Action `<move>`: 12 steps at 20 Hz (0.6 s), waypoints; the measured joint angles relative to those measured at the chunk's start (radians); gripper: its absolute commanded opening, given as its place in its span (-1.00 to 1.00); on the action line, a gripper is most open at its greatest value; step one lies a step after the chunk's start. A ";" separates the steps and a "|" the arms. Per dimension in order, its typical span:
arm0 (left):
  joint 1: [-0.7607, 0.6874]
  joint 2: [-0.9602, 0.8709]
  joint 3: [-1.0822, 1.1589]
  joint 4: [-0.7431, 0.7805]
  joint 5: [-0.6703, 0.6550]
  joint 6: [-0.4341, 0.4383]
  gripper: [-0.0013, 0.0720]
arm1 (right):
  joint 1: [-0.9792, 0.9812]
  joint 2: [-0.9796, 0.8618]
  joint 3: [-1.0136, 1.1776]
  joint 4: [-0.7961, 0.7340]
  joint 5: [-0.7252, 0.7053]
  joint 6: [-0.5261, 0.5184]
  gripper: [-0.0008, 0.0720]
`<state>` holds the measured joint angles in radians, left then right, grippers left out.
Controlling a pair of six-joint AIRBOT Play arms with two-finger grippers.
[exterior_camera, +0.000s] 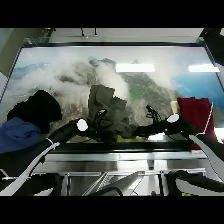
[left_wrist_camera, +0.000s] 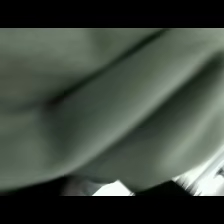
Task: Fold the shirts.
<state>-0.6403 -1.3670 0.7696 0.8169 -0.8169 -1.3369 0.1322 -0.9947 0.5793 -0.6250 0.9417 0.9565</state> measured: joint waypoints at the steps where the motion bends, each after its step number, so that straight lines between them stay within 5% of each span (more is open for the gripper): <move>1: 0.011 -0.005 0.008 0.013 -0.013 -0.003 -0.92 | 0.005 -0.003 0.010 0.006 -0.001 -0.009 -0.87; 7: 0.085 0.035 0.025 0.048 -0.061 -0.014 -0.93 | 0.010 0.038 0.097 0.027 0.050 -0.038 -0.92; 12: 0.183 0.258 0.039 0.055 -0.120 -0.014 -0.93 | -0.090 0.185 0.245 0.032 0.161 -0.042 -0.92</move>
<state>-0.4572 -1.1091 0.8082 0.8715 -0.9371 -1.3514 0.0422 -0.8101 0.8246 -0.5926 1.1027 0.9150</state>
